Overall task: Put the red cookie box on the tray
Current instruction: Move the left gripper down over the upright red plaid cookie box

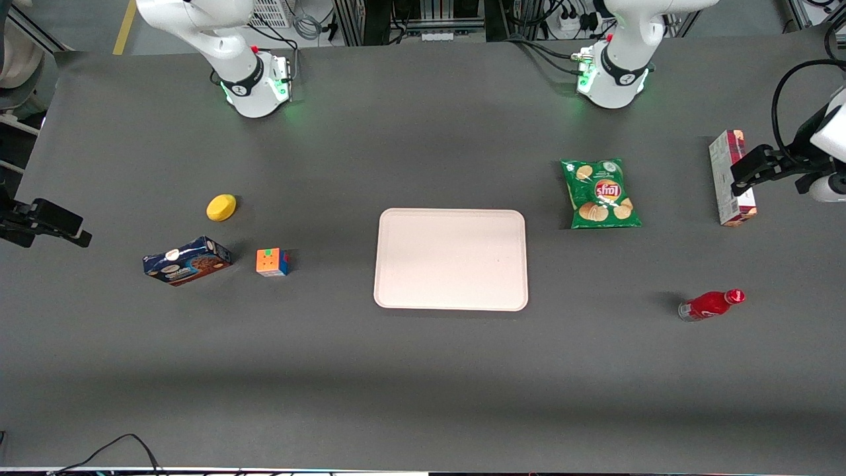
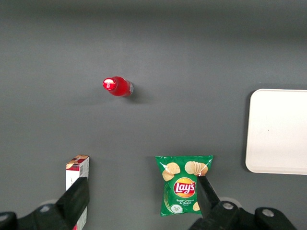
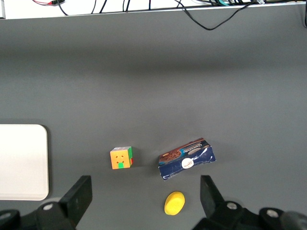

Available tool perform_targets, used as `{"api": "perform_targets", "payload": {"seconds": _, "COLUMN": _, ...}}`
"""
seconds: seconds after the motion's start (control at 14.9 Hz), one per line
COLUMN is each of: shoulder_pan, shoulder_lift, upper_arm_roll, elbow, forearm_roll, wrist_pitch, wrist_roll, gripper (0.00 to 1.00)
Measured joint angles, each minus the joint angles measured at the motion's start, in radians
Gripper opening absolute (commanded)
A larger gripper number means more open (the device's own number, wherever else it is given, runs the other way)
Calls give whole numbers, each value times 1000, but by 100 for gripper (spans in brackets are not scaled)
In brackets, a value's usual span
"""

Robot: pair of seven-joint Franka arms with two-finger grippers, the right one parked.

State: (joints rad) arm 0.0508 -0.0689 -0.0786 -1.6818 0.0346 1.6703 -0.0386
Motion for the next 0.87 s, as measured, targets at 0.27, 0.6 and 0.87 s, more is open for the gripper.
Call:
{"api": "perform_targets", "payload": {"seconds": 0.27, "shoulder_pan": 0, "shoulder_lift": 0, "upper_arm_roll": 0, "elbow": 0, "forearm_roll": 0, "wrist_pitch": 0, "wrist_roll": 0, "gripper": 100}}
{"api": "perform_targets", "payload": {"seconds": 0.6, "shoulder_pan": 0, "shoulder_lift": 0, "upper_arm_roll": 0, "elbow": -5, "forearm_roll": 0, "wrist_pitch": -9, "wrist_roll": 0, "gripper": 100}}
{"api": "perform_targets", "payload": {"seconds": 0.87, "shoulder_pan": 2, "shoulder_lift": 0, "upper_arm_roll": 37, "elbow": -23, "forearm_roll": 10, "wrist_pitch": -93, "wrist_roll": 15, "gripper": 100}}
